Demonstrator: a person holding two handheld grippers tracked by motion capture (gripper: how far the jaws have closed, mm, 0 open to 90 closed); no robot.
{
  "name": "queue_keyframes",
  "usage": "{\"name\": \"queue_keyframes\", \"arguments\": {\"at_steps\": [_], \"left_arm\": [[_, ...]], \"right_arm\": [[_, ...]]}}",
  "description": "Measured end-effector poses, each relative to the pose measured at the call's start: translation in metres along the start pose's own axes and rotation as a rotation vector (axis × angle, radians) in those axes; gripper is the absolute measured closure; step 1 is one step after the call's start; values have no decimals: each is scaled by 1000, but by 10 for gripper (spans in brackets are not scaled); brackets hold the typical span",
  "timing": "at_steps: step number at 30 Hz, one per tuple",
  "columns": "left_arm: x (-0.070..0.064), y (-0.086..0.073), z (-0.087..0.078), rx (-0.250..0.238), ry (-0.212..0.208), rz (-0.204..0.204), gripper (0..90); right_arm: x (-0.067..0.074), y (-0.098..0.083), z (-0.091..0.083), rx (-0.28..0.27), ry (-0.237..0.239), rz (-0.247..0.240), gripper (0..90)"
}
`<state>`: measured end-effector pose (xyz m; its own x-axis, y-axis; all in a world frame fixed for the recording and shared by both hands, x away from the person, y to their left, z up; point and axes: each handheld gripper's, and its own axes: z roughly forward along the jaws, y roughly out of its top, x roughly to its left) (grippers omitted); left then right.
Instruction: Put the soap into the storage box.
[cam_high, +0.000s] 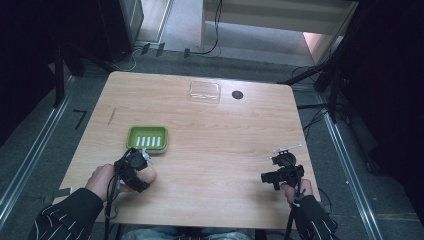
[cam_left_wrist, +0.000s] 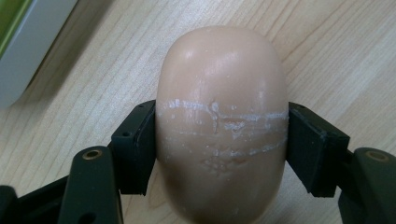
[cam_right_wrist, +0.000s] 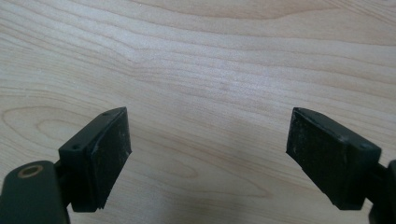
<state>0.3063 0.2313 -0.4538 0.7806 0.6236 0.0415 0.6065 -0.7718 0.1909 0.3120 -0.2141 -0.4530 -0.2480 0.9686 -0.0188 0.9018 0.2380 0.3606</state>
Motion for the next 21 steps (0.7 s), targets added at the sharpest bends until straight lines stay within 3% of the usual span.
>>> {"name": "queue_keyframes", "arguments": {"at_steps": [10, 21], "left_arm": [[0, -1, -1, 1, -5, 17, 335], [3, -5, -8, -38, -23, 28, 335]], "right_arm": [[0, 0, 0, -1, 2, -2, 144], [0, 0, -1, -1, 6, -2, 144]]}}
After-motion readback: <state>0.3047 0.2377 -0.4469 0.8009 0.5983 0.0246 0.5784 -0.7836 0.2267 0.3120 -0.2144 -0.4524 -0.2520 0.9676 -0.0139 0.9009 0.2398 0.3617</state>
